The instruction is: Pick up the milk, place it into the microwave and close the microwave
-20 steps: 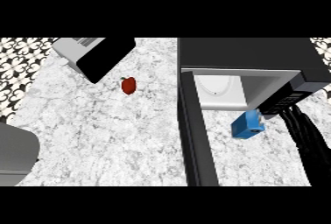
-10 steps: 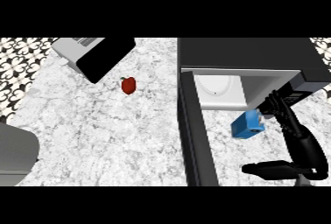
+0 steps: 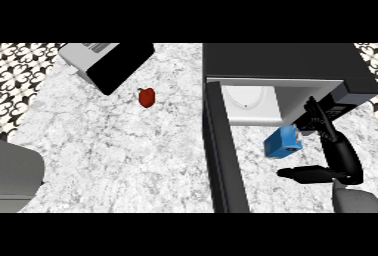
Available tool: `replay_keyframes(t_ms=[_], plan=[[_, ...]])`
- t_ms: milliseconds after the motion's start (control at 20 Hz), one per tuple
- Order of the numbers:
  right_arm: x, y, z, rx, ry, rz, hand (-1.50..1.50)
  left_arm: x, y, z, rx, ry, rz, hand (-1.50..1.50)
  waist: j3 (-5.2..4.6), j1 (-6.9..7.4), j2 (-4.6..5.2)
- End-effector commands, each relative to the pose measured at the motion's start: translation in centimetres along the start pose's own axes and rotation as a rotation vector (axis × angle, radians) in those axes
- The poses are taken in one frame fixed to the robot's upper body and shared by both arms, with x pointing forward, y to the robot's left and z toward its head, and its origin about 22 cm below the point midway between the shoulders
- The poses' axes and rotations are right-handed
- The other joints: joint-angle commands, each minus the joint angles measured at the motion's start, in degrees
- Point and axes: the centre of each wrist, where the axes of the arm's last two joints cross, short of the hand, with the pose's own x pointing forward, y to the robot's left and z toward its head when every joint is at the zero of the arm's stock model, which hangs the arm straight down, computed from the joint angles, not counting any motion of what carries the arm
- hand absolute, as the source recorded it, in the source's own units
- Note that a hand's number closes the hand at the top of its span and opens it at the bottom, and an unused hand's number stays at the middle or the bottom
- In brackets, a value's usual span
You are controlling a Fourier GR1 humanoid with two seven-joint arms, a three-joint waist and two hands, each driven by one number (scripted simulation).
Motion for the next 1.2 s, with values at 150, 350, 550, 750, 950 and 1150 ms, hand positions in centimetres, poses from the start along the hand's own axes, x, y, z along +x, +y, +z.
replay_keyframes(t_ms=[150,350,550,750,950,1150], plan=[[-3.1,1.0,0.5,0.067,0.016,-0.040,-1.50,-0.1,0.4,1.5,0.000,-0.015,0.012,-1.50,-0.02,0.01,-0.09],[-4.7,0.6,-0.6,0.108,0.046,-0.026,-1.50,0.7,1.3,1.2,0.008,-0.024,0.008,-1.50,0.00,0.51,0.01],[-6.6,1.8,2.2,0.117,0.061,-0.015,-1.50,-0.8,0.8,1.3,0.018,-0.019,0.000,-1.50,0.01,-0.18,0.12],[-8.1,3.7,2.1,0.094,0.055,0.044,1.50,-0.8,0.5,1.3,0.000,-0.022,0.023,-1.50,0.05,0.26,0.19],[-8.8,2.7,2.0,0.086,0.047,0.133,-1.50,-0.6,0.6,1.5,0.009,-0.018,0.022,-1.50,0.06,0.47,0.26],[-9.4,2.6,2.4,0.094,0.030,0.242,1.50,-1.2,0.9,2.2,0.013,-0.005,0.022,-1.50,0.06,0.56,0.24]])
